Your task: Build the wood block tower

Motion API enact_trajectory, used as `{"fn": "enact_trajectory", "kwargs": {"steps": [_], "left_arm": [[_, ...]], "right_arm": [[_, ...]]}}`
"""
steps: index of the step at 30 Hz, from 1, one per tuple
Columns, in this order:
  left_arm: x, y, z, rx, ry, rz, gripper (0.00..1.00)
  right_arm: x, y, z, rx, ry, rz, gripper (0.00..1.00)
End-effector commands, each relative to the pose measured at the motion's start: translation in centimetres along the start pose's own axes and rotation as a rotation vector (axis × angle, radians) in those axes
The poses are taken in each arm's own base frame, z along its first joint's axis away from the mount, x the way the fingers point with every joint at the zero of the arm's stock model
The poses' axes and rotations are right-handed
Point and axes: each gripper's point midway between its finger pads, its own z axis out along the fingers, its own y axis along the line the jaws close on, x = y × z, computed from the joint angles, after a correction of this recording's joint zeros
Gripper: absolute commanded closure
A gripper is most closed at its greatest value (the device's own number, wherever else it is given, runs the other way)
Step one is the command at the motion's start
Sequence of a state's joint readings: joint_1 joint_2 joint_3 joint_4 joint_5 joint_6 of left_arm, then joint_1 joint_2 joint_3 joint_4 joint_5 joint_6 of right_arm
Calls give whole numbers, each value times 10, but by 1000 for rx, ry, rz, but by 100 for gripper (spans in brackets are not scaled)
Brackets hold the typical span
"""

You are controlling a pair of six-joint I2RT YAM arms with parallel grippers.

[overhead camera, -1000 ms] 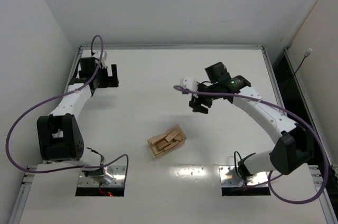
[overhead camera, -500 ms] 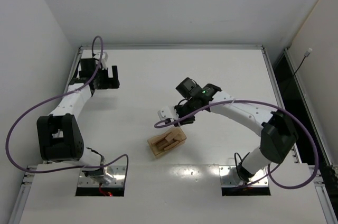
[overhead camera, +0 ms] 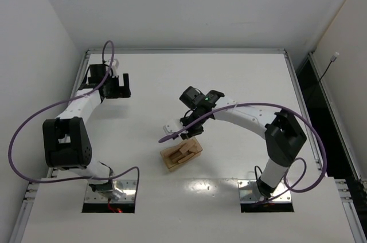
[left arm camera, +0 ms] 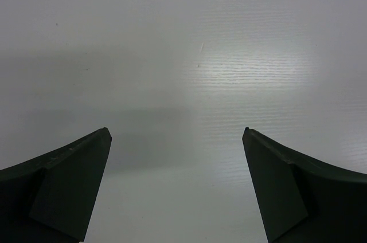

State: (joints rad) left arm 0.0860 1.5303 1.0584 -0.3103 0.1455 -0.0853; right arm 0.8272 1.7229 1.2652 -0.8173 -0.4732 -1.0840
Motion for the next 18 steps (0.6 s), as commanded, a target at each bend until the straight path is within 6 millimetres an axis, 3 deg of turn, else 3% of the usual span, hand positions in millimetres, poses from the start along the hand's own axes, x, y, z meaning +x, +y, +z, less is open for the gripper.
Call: {"fn": "enact_trajectory", "kwargs": {"steps": [1, 18], "left_arm": [[-20, 2, 1, 0, -41, 12, 1], [-20, 7, 12, -18, -22, 8, 1]], "right_arm": [[-19, -5, 2, -21, -60, -69, 81], [-13, -7, 20, -82, -42, -69, 82]]}}
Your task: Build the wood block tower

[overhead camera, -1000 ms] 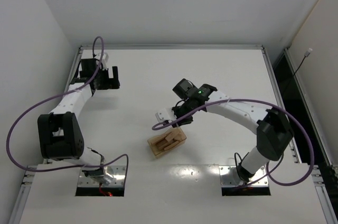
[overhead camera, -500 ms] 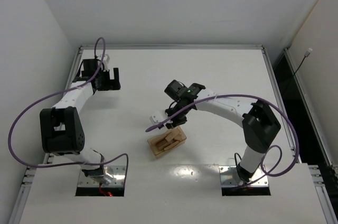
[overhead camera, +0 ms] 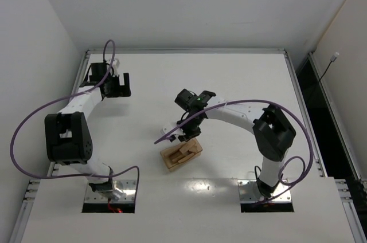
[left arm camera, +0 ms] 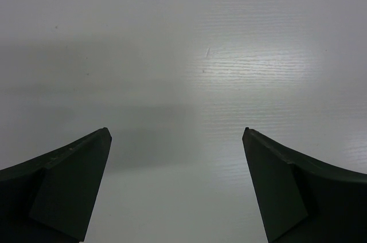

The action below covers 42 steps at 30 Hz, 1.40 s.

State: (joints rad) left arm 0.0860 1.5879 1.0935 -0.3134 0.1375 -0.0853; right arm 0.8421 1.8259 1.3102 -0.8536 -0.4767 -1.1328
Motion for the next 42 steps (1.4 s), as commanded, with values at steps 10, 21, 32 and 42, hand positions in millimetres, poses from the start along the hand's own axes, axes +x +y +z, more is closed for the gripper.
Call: {"fn": "enact_trajectory", "kwargs": {"steps": [10, 21, 32, 42], "left_arm": [[-18, 12, 2, -24, -31, -5, 1], [-19, 14, 10, -12, -20, -13, 1], [-19, 14, 10, -12, -20, -13, 1], [-17, 18, 0, -49, -41, -35, 1]], "right_arm": [[-12, -14, 8, -26, -42, -43, 81], [4, -4, 16, -79, 11, -54, 81], [10, -6, 24, -75, 20, -45, 100], [15, -82, -47, 517, 66, 179, 100]]}}
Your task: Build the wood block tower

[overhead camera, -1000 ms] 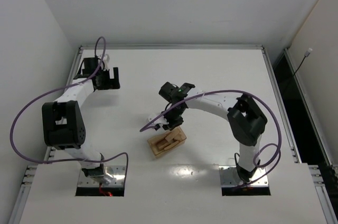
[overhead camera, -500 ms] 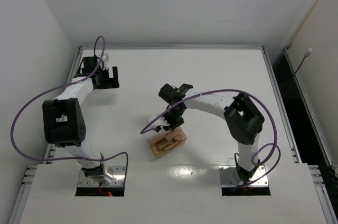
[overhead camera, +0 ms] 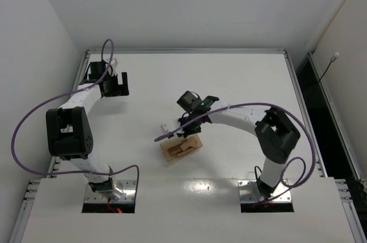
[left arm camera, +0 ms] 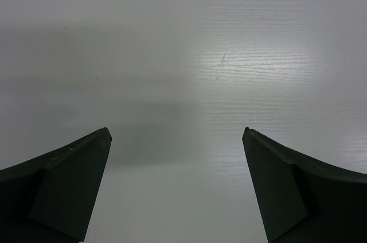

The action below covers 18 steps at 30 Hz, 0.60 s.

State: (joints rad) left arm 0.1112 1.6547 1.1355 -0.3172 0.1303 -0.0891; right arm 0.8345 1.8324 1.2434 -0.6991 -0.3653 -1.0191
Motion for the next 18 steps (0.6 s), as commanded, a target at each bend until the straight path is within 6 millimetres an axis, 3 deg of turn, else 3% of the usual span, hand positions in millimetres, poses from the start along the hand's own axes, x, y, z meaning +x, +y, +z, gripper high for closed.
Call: {"fn": "enact_trajectory", "kwargs": {"steps": [1, 2, 3, 4, 9, 13, 18], "left_arm": [[-22, 9, -17, -53, -86, -26, 1], [-20, 10, -19, -66, -87, -39, 1], [-26, 14, -23, -94, -112, -49, 1], [-26, 16, -23, -105, -113, -49, 1], [-38, 31, -37, -206, -151, -115, 1], [-32, 34, -37, -231, -89, -118, 1], [-30, 38, -36, -243, -73, -91, 1]], "right_arm": [[-2, -72, -51, 469, -11, 141, 100], [-14, -96, -76, 625, -52, 121, 100], [2, -101, -85, 717, 7, 166, 100], [0, -115, -97, 804, -2, 174, 100], [45, -145, -134, 1051, 138, 407, 100], [69, -160, -163, 1262, 238, 512, 100], [75, -166, -179, 1500, 296, 487, 100]]}}
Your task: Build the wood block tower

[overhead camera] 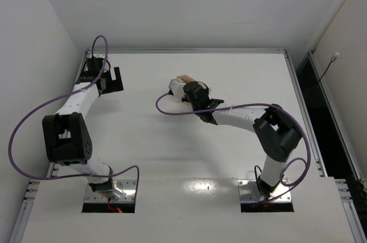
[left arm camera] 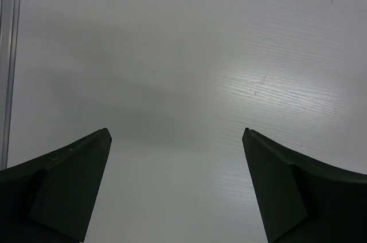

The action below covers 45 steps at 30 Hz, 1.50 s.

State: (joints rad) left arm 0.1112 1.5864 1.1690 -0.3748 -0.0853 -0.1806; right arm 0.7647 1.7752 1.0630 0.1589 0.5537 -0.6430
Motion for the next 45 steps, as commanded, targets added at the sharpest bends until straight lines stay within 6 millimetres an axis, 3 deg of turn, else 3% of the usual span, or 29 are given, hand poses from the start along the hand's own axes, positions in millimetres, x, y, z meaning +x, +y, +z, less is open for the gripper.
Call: {"fn": "enact_trajectory", "kwargs": {"steps": [1, 3, 4, 5, 6, 8, 9, 10, 19, 25, 29, 36, 41, 45], "left_arm": [[-10, 12, -5, -37, -9, -7, 1], [-10, 14, -5, -51, -10, -7, 1], [-12, 16, -8, -60, -20, -8, 1], [-12, 16, -8, -61, -20, -8, 1], [-10, 16, -9, -61, -11, -7, 1], [-10, 18, -9, -71, -12, -7, 1], [-10, 20, -9, -81, -13, -7, 1], [-10, 23, -9, -88, -13, -14, 1], [-9, 24, -3, -99, 4, -21, 1], [-6, 23, 4, -91, 23, -19, 1], [-7, 22, 8, -92, 32, -27, 1], [-6, 23, 13, -102, 42, -26, 1], [-3, 23, 16, -103, 50, -34, 1], [-8, 23, 17, -103, 49, -34, 1]], "right_arm": [[-18, -59, -9, 351, -17, 130, 100], [-19, -54, -4, 377, -9, 117, 100], [-21, -61, -7, 407, -11, 104, 100], [-19, -51, -7, 401, -14, 69, 100], [-22, -59, -11, 444, -33, 87, 100], [-22, -46, -16, 441, -44, -3, 100], [-23, -50, -20, 473, -73, 3, 100], [-28, -48, -27, 480, -102, -17, 100], [-6, -14, -94, 516, -250, -195, 100], [6, 8, -124, 608, -286, -276, 100], [9, 18, -117, 598, -251, -306, 100], [-20, 14, -110, 638, -269, -295, 100], [-41, 26, -106, 640, -324, -522, 100], [-40, 44, -105, 611, -339, -683, 100]]}}
